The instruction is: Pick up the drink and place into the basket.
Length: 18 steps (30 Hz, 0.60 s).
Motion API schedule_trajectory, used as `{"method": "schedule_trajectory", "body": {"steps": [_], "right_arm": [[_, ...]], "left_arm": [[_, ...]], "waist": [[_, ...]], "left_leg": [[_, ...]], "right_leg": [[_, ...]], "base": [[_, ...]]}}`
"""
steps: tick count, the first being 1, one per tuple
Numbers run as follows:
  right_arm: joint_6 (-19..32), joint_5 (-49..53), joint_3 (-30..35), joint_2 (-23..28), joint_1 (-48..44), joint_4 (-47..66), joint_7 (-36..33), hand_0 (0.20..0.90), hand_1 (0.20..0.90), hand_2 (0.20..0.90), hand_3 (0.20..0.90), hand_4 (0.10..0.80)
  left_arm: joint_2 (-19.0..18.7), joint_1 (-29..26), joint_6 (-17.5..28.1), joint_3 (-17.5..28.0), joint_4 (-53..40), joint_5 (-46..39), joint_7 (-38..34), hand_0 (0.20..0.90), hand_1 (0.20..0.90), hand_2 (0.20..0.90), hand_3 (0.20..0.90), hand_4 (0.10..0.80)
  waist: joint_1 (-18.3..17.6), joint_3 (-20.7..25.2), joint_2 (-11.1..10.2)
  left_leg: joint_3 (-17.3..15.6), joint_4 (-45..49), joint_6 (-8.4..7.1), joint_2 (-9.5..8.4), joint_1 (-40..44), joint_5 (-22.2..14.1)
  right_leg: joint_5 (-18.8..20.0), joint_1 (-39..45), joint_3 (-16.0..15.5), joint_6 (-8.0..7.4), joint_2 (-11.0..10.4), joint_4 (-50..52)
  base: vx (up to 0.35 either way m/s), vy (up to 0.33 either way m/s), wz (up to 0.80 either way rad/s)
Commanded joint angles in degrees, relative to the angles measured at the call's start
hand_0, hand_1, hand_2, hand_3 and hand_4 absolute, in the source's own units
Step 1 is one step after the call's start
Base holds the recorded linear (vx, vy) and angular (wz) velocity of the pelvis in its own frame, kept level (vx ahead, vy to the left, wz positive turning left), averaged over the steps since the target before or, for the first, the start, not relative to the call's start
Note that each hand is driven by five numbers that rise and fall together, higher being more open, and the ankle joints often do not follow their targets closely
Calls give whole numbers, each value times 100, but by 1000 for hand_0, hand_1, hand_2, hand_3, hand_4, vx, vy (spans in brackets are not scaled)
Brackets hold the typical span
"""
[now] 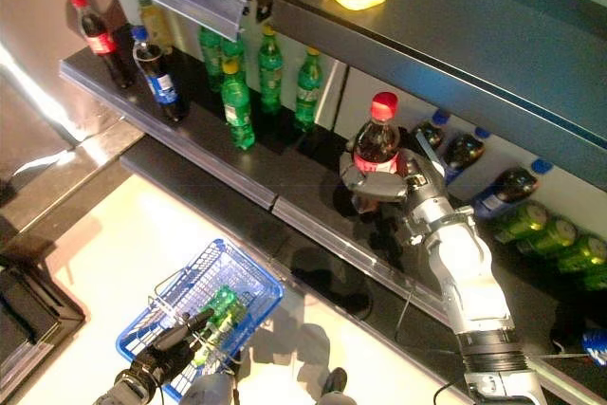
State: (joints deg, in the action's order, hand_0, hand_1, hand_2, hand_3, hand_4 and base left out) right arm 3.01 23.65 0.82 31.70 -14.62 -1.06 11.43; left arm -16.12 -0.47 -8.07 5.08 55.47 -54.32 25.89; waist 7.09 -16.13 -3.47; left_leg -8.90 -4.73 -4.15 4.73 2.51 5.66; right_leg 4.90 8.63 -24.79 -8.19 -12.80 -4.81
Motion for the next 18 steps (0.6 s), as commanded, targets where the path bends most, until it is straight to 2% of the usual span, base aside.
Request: {"method": "schedule_trajectory", "body": {"steps": [1, 12, 15, 18], "right_arm": [[679, 201, -60, 58, -453, 694, 89, 300, 300, 300, 200, 100], [622, 213, -428, -113, -451, 670, 295, 300, 300, 300, 200, 100], [686, 176, -644, -202, -524, 577, 299, 300, 300, 300, 200, 100], [717, 173, -712, -226, -529, 554, 286, 300, 300, 300, 200, 100]], "left_arm": [[-44, -162, 410, -218, -918, -840, 1447, 300, 300, 300, 200, 100], [94, -25, 304, -253, -2040, -1156, 2021, 300, 300, 300, 200, 100], [79, -7, 252, -415, -2802, -1250, 1980, 300, 300, 300, 200, 100], [68, 21, 214, -483, -3169, -1253, 1879, 300, 300, 300, 200, 100]], "waist": [[237, 1336, 107], [490, 1338, 124], [632, 1318, 116], [681, 1311, 114]], "left_leg": [[-91, -27, 48, 35, 282, -530], [251, -27, 130, -16, 264, -496], [436, -27, 160, -37, 244, -467], [513, -27, 167, -46, 234, -454]], "right_leg": [[-515, -266, 204, -11, -58, 757], [-585, -191, 205, 16, -6, 869], [-599, -153, 180, 27, 11, 903], [-600, -136, 171, 32, 22, 905]], "base": [[2, 29, 18], [7, 12, 13], [2, -12, 8], [1, -12, 19]]}}
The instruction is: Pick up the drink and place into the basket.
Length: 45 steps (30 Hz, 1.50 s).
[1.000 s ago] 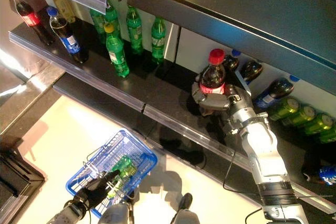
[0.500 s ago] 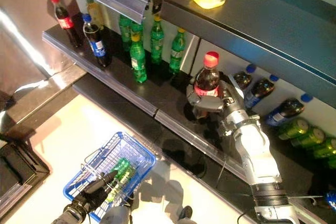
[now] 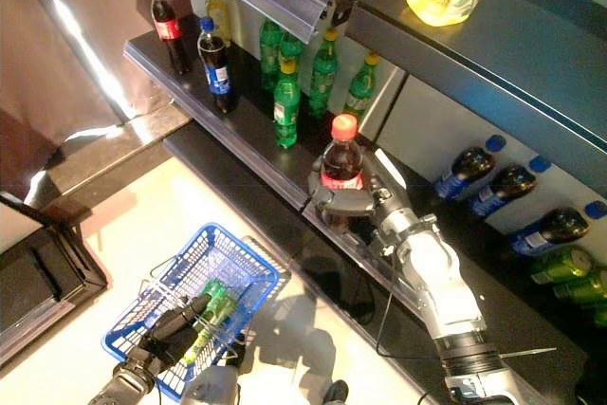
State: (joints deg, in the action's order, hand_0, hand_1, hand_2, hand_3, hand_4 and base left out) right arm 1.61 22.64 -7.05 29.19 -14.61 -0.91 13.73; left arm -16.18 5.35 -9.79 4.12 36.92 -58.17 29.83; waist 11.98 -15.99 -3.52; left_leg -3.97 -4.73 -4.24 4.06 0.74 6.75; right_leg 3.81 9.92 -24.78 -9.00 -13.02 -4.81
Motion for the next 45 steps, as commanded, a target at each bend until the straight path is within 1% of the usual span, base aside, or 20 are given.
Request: {"method": "schedule_trajectory", "body": {"steps": [1, 2, 3, 9, 15, 19, 23, 30, 36, 45], "right_arm": [[874, 276, 33, 6, -536, 542, 112, 300, 300, 300, 200, 100], [963, 171, -136, -32, -536, 539, 2, 300, 300, 300, 200, 100], [992, 154, -236, -42, -545, 552, -51, 300, 300, 300, 200, 100], [1051, 118, -572, -128, -572, 540, -208, 300, 300, 300, 200, 100], [1081, 163, -886, -182, -575, 619, -309, 300, 300, 300, 200, 100], [1068, 212, -1012, -214, -592, 654, -315, 300, 300, 300, 200, 100], [1062, 181, -1213, -355, -569, 718, -325, 300, 300, 300, 200, 100], [999, 81, -1414, -411, -533, 681, -422, 300, 300, 300, 200, 100], [903, -106, -1633, -438, -482, 320, -635, 300, 300, 300, 200, 100], [948, -265, -1824, -437, -292, -300, -796, 300, 300, 300, 200, 100]], "left_arm": [[68, -559, 431, -417, -1485, -844, 1537, 300, 300, 300, 200, 100], [11, -581, 351, -593, -2086, -881, 1311, 300, 300, 300, 200, 100], [-19, -607, 316, -680, -2372, -896, 1231, 300, 300, 300, 200, 100], [-128, -671, 116, -935, -3283, -1050, 1125, 300, 300, 300, 200, 100], [-258, -725, -42, -1160, -4040, -1084, 1104, 300, 300, 300, 200, 100], [-310, -738, -139, -1181, -4332, -1150, 1138, 300, 300, 300, 200, 100], [-340, -752, -229, -1263, -4708, -1213, 1174, 300, 300, 300, 200, 100], [-380, -756, -288, -1311, -5019, -1318, 1289, 300, 300, 300, 200, 100], [-421, -776, -317, -1404, -5277, -1441, 1448, 300, 300, 300, 200, 100], [-493, -762, -545, -1451, -5599, -1591, 1640, 300, 300, 300, 200, 100]], "waist": [[229, 1293, 120], [317, 1280, 111], [368, 1274, 105], [520, 1284, 84], [662, 1284, 57], [714, 1291, 46], [796, 1298, 13], [868, 1305, -8], [951, 1320, -37], [1068, 1328, -78]], "left_leg": [[61, -27, 177, 18, 396, -552], [213, -27, 185, 6, 379, -522], [296, -27, 189, -3, 371, -503], [604, -27, 199, -42, 353, -446], [865, -27, 201, -96, 331, -404], [949, -27, 201, -111, 310, -383], [1054, -27, 201, -126, 280, -369], [1138, -27, 190, -132, 239, -337], [1211, -27, 173, -130, 191, -313], [1351, -27, 161, -150, 158, -301]], "right_leg": [[-502, -258, 171, 120, 54, 902], [-521, -226, 166, 138, 80, 909], [-529, -207, 159, 146, 95, 917], [-581, -117, 160, 190, 168, 884], [-583, -53, 166, 185, 206, 856], [-585, -58, 176, 177, 203, 867], [-577, -56, 179, 165, 206, 859], [-548, -59, 158, 144, 198, 840], [-537, -68, 116, 140, 187, 830], [-533, -49, 31, 136, 172, 828]], "base": [[1, -23, 10], [11, -36, 11], [21, -38, 19], [27, -19, 26], [24, -21, 15], [7, -4, 3], [7, -24, 8], [-2, -9, 3], [0, -2, 1], [2, -9, 6]]}}
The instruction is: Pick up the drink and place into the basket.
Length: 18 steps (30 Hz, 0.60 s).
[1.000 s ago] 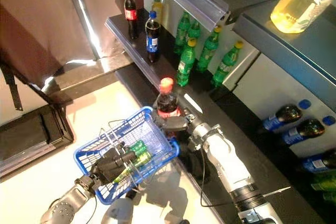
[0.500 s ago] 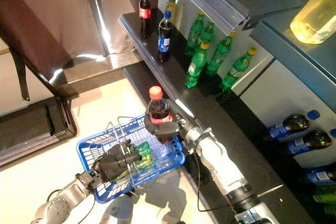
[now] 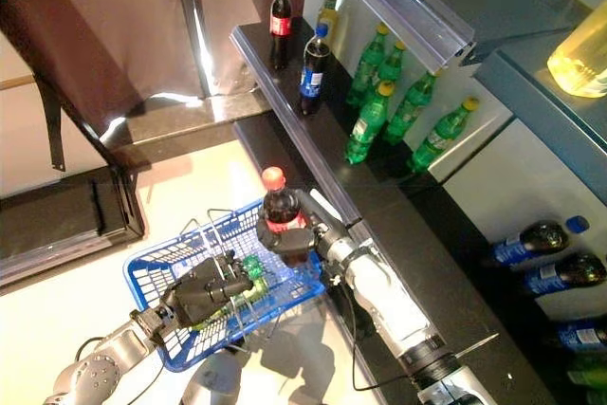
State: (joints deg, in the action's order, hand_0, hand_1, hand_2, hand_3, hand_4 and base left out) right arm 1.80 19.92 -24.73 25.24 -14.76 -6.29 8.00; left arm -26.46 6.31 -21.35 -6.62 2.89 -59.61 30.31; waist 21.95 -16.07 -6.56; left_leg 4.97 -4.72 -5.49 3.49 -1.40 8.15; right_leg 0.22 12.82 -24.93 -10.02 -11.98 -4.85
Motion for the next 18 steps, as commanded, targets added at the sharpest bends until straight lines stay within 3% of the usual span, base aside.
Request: {"method": "schedule_trajectory", "body": {"steps": [1, 11, 17, 18], "right_arm": [[906, -2, -76, -46, -269, 200, -226, 300, 300, 300, 200, 100], [864, -246, -376, -85, -277, -246, -210, 300, 300, 300, 200, 100], [678, -1383, -659, 79, -407, -492, -523, 300, 300, 300, 200, 100], [685, -2081, -764, 163, -495, -580, -687, 300, 300, 300, 200, 100]], "left_arm": [[533, -860, 603, -392, -2216, -1455, 1622, 300, 300, 300, 200, 100], [462, -952, 513, -541, -2377, -1591, 1820, 300, 300, 300, 200, 100], [407, -1003, 455, -625, -2515, -1671, 1987, 300, 300, 300, 200, 100], [380, -1030, 437, -648, -2550, -1709, 1977, 300, 300, 300, 200, 100]], "waist": [[78, 1336, 224], [165, 1349, 200], [205, 1367, 184], [230, 1342, 186]], "left_leg": [[467, -28, 287, -96, 366, -441], [625, -28, 287, -151, 340, -430], [685, -28, 285, -182, 318, -426], [674, -28, 281, -174, 357, -451]], "right_leg": [[-173, -340, 42, 236, 67, 828], [-168, -339, -12, 221, 51, 843], [-167, -347, -12, 212, 48, 836], [-200, -323, 4, 218, 51, 861]], "base": [[-3, -9, 12], [0, -2, 1], [0, 0, 0], [0, 0, 0]]}}
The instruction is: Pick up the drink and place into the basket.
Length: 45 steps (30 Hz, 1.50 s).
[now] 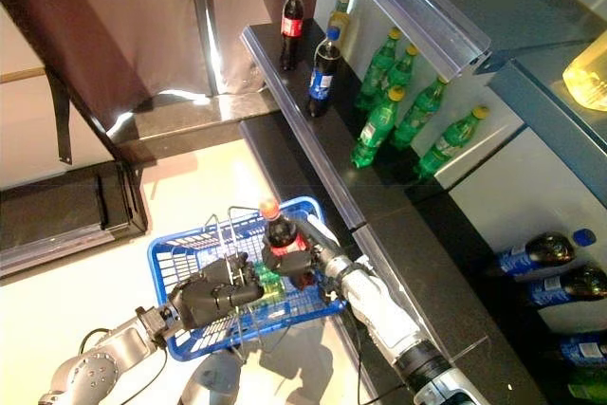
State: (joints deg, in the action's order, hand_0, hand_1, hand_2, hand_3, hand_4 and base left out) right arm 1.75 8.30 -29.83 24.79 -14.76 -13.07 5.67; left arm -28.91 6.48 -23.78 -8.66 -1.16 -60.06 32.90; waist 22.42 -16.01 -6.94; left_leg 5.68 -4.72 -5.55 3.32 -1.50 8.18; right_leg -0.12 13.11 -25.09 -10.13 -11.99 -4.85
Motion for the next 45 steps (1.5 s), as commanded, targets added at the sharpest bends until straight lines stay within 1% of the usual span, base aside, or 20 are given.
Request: {"method": "schedule_trajectory", "body": {"steps": [1, 4, 10, 19, 30, 45], "right_arm": [[690, -1068, -318, 276, -555, 64, -540, 300, 300, 300, 200, 100], [534, -1402, -545, 432, -793, -18, -650, 300, 300, 300, 200, 100], [305, -1734, -762, 446, -963, -125, -704, 300, 300, 300, 200, 100], [175, -2172, -1006, 490, -1121, -235, -672, 300, 300, 300, 200, 100], [59, -2452, -1230, 339, -1287, -168, -578, 300, 300, 300, 200, 100], [-276, -2804, -1543, -9, -1364, -616, -417, 300, 300, 300, 200, 100]], "left_arm": [[613, -1065, 672, -466, -2159, -1676, 1711, 300, 300, 300, 200, 100], [565, -1150, 682, -590, -2188, -1728, 1708, 300, 300, 300, 200, 100], [548, -1267, 672, -792, -2253, -1739, 1804, 300, 300, 300, 200, 100], [462, -1474, 756, -1003, -2434, -1817, 1869, 300, 300, 300, 200, 100], [481, -1612, 729, -1191, -2554, -1838, 1891, 300, 300, 300, 200, 100], [564, -1781, 632, -1390, -2686, -1936, 1904, 300, 300, 300, 200, 100]], "waist": [[184, 1349, 211], [200, 1356, 185], [213, 1370, 174], [207, 1406, 166], [195, 1443, 184], [188, 1509, 176]], "left_leg": [[622, -28, 293, -165, 343, -438], [649, -28, 295, -170, 340, -446], [669, -28, 301, -176, 342, -450], [681, -28, 308, -200, 341, -454], [660, -28, 327, -238, 375, -471], [566, -28, 362, -275, 433, -511]], "right_leg": [[-143, -361, 5, 220, 47, 846], [-143, -355, -16, 215, 44, 843], [-138, -349, -28, 203, 32, 847], [-142, -346, -17, 182, 26, 857], [-141, -337, -4, 154, 2, 876], [-87, -301, -22, 104, -55, 844]], "base": [[0, 0, 0], [0, 0, 0], [-5, 2, 9], [0, 0, 0], [0, 0, 0], [0, 0, 0]]}}
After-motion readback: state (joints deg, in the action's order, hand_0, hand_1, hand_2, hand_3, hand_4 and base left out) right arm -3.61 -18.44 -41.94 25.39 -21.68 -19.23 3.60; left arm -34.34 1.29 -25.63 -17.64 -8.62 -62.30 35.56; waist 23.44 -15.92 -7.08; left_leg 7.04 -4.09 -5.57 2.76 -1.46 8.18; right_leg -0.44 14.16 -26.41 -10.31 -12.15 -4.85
